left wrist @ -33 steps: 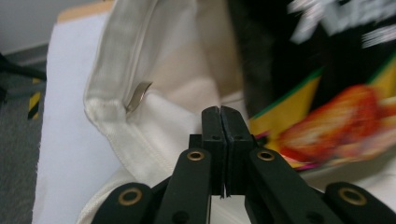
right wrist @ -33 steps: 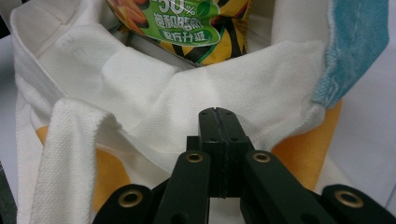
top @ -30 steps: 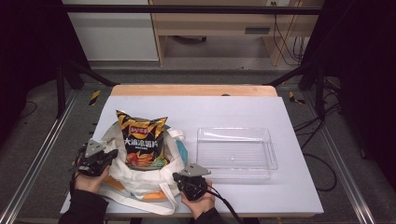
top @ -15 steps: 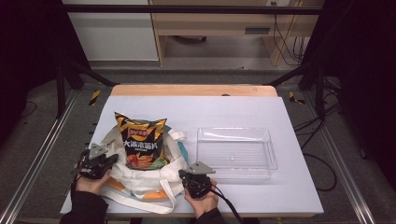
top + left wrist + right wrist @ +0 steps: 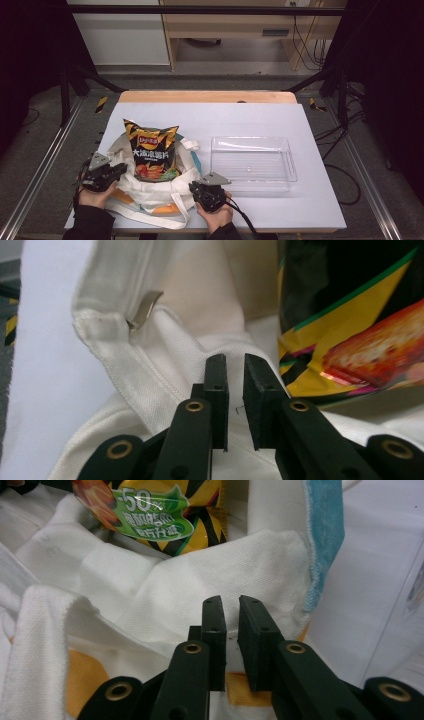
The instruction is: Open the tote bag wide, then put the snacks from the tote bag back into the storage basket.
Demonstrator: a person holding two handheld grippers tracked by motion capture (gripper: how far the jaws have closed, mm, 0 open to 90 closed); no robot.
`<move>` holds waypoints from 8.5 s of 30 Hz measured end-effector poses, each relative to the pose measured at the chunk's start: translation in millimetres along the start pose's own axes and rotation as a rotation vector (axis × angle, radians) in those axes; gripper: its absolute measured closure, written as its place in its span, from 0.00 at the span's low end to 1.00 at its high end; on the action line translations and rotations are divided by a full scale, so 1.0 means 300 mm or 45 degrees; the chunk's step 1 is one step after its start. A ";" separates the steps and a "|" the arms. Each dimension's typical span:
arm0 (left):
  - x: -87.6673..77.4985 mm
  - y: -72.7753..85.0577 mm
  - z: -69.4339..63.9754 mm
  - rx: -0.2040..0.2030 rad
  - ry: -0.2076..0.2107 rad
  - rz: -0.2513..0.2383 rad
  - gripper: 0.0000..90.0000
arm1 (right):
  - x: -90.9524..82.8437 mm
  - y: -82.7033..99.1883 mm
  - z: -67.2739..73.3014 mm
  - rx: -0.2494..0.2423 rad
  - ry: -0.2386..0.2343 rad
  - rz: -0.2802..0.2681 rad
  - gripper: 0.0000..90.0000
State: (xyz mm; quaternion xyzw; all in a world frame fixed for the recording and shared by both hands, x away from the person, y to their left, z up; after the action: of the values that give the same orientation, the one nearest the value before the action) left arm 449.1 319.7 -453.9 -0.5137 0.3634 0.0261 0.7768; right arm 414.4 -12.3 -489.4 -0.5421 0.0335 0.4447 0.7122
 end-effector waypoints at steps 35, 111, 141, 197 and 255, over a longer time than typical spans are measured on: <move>-0.177 -0.140 -0.018 -0.079 -0.041 -0.325 0.36 | -0.129 -0.238 0.103 -0.147 -0.174 -0.272 0.44; 0.006 -0.234 0.022 -0.071 0.087 -0.197 0.97 | 0.166 -0.407 0.171 -0.083 -0.045 -0.162 0.48; -0.011 -0.248 0.010 -0.035 0.239 -0.337 0.48 | 0.095 -0.322 0.195 -0.260 -0.121 -0.132 0.90; -0.077 -0.225 -0.016 -0.003 0.181 -0.362 0.93 | 0.035 -0.346 0.220 -0.241 -0.222 -0.185 0.92; -0.327 -0.368 -0.152 0.032 0.051 -0.555 1.00 | -0.225 -0.521 0.248 -0.193 -0.276 -0.344 0.99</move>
State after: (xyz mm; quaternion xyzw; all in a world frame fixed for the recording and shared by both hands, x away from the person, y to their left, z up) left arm 398.3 263.2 -319.4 -0.5708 0.2594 -0.1571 0.7630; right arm 446.0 4.3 -307.1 -0.5428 -0.1502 0.4022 0.7218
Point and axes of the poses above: each handheld gripper's, and its own axes: x roughly forward along the jaws, y roughly out of its underside, z roughly to its left, the point moved 1 cm from there along x, roughly forward along the jaws, and after that the axes turned 15 degrees about x, right-handed, at the moved point
